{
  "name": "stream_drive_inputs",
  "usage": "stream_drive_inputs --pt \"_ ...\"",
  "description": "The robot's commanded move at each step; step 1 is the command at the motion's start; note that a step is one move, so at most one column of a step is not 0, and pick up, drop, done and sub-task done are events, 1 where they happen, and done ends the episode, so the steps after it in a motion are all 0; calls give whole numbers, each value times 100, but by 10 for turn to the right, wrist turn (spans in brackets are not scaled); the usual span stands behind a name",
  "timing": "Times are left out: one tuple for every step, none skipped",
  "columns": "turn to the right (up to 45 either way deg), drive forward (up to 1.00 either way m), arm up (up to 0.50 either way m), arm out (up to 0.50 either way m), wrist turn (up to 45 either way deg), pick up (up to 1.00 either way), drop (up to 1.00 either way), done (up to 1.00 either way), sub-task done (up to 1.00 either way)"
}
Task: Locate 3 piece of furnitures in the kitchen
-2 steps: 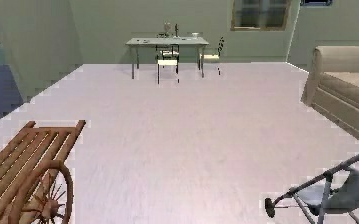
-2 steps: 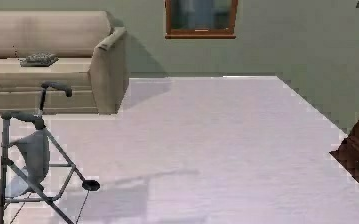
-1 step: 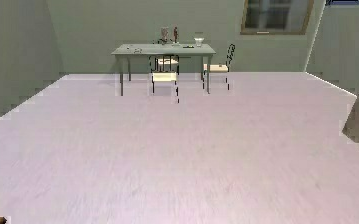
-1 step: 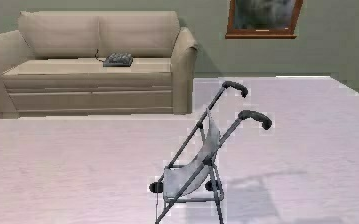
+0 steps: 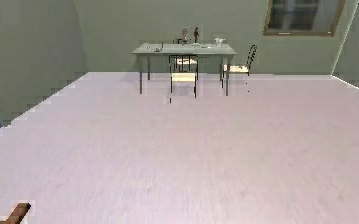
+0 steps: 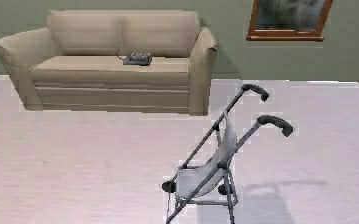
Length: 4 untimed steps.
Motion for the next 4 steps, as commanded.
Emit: stream_drive_inputs --pt "0 50 0 0 0 0 0 0 0" --pt "-450 0 0 0 0 0 0 0 0" --pt "0 90 0 0 0 0 0 0 0" --pt "-180 0 0 0 0 0 0 0 0"
